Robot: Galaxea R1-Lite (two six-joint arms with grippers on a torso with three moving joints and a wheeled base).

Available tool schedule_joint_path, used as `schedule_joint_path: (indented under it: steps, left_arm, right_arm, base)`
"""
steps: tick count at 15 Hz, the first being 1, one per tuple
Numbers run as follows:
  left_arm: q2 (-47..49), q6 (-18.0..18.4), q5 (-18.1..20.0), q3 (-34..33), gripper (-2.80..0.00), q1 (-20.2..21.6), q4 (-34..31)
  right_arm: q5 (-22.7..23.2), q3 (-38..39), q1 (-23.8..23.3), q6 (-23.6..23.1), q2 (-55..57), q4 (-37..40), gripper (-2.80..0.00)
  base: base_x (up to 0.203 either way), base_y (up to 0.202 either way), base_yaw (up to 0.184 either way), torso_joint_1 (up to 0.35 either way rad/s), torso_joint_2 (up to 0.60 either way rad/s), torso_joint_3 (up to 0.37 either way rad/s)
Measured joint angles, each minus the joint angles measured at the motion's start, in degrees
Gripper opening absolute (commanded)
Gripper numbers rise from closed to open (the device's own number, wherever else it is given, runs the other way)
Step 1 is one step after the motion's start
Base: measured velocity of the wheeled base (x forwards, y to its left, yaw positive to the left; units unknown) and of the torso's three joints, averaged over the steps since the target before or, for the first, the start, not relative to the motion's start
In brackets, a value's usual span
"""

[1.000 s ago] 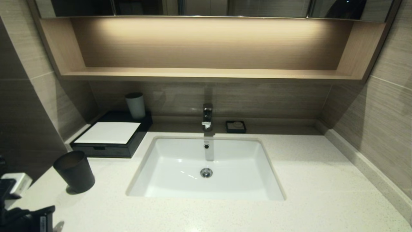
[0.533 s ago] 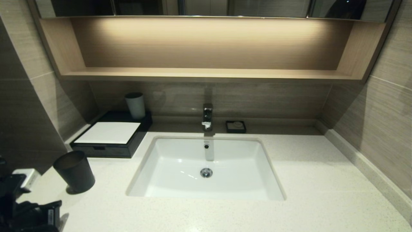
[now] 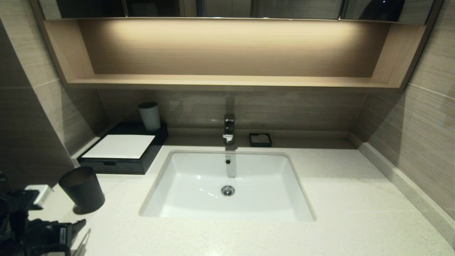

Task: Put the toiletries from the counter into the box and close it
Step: Pick up the cup

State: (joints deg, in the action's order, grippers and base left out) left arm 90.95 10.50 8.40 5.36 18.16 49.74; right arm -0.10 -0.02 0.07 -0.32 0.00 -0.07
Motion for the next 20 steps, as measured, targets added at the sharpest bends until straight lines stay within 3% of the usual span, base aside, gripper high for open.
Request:
schedule_joint_path:
  steps: [6,20]
  left_arm:
    - [5.42,-0.36,0.05,1.78,0.00,0.00,5.04]
    - [12.90,-0.88,0.15,9.64,0.00,-1.24,6.26]
  right_arm:
    - [0.01,0.02,0.00,0.01,0.00,-0.02,-2.80]
    - [0.01,0.02,0.00,-0.01,0.00,0.00,-2.80]
  base:
    - [0.000,0.000,0.000,0.000,0.00,0.000]
    - [0.000,0.000,0.000,0.000,0.00,0.000]
